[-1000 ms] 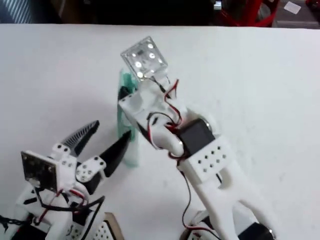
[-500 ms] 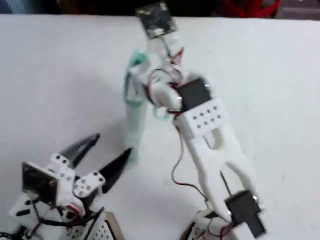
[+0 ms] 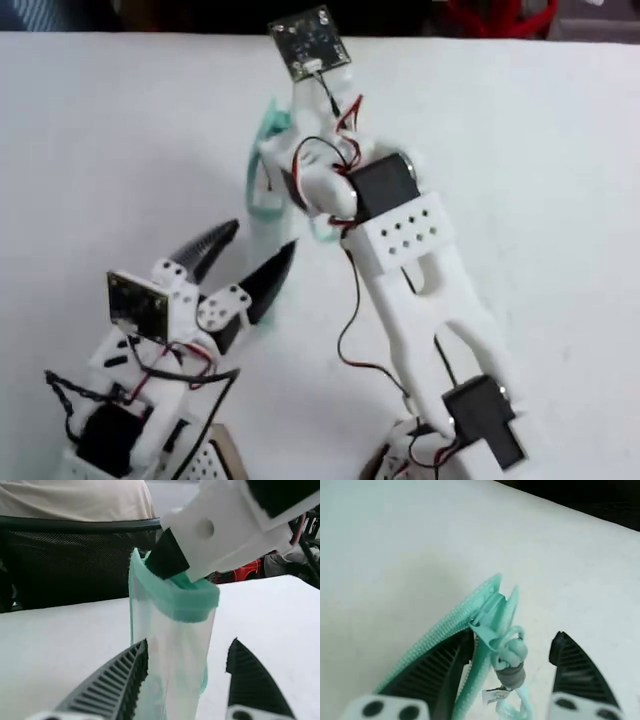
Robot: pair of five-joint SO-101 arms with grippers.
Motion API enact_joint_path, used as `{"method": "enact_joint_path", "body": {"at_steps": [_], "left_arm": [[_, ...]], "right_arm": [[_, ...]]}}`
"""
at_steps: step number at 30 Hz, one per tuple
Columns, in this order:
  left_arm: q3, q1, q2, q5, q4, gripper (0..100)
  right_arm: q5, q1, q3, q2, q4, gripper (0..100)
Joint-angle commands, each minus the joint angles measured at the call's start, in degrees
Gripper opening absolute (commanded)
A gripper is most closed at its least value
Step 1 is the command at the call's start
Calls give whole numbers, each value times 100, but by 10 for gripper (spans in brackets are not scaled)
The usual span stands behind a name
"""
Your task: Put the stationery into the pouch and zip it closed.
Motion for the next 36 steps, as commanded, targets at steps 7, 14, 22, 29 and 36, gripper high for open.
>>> {"method": "enact_joint_path", "body": {"at_steps": [7,14,22,29,36], "left_arm": [[510,101,-4,35,-765,248],[1240,-593,-4,-378,-1837,145],[1398,-848,-4,-466,-2004,79],[1424,-857,-4,-466,-1969,46],[1433,-866,-4,-492,-1960,24]], "right_arm": [[-387,-13,-35,-31,453,248],[-343,-40,-44,-31,576,248],[-290,-31,-264,-620,919,250],[765,-312,-1002,-822,1780,305],[791,13,-1952,-840,1982,373]]}}
